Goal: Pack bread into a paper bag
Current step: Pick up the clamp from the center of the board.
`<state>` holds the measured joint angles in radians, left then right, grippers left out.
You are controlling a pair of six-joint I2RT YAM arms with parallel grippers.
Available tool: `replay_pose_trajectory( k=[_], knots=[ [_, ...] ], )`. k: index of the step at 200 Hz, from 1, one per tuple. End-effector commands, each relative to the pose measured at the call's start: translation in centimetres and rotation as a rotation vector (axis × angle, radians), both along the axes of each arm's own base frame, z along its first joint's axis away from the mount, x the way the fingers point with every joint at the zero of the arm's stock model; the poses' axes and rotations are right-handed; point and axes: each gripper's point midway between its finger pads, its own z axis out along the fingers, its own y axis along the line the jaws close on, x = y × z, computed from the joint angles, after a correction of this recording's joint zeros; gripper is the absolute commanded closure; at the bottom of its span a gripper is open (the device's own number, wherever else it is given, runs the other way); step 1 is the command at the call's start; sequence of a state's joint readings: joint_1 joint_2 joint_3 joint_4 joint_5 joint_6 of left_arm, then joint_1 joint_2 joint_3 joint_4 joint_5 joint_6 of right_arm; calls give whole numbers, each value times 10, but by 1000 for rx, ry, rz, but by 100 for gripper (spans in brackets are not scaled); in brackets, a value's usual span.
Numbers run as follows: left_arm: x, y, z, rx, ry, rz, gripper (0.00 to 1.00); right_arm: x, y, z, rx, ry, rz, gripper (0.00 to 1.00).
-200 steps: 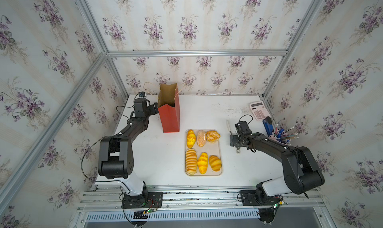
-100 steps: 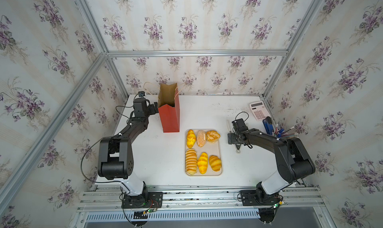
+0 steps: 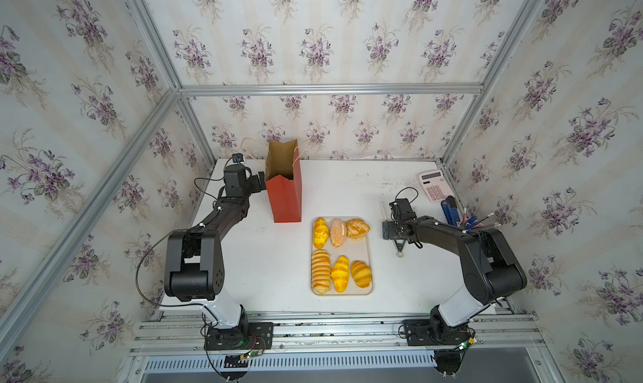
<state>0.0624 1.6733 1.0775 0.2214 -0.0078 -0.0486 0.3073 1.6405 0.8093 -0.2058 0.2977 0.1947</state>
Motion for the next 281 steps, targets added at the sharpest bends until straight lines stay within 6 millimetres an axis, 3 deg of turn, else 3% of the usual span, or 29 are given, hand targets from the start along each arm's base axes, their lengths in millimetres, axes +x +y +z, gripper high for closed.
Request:
replay_pose_trajectory(
  k=[1,106,186,281],
  knots=[
    [3,3,8,6,-27,1,0,-13,-5,-11,-25,67,1,0],
    [1,8,10,-14,-28,5,0,-17,12,-12,148,146,-23,0],
    [2,6,7,-27,-15,-3,0,-29,3,-24,113,194,-70,0],
    [-3,8,8,-32,-17,4,0,-28,-12,-26,2,192,-76,28]
  ],
)
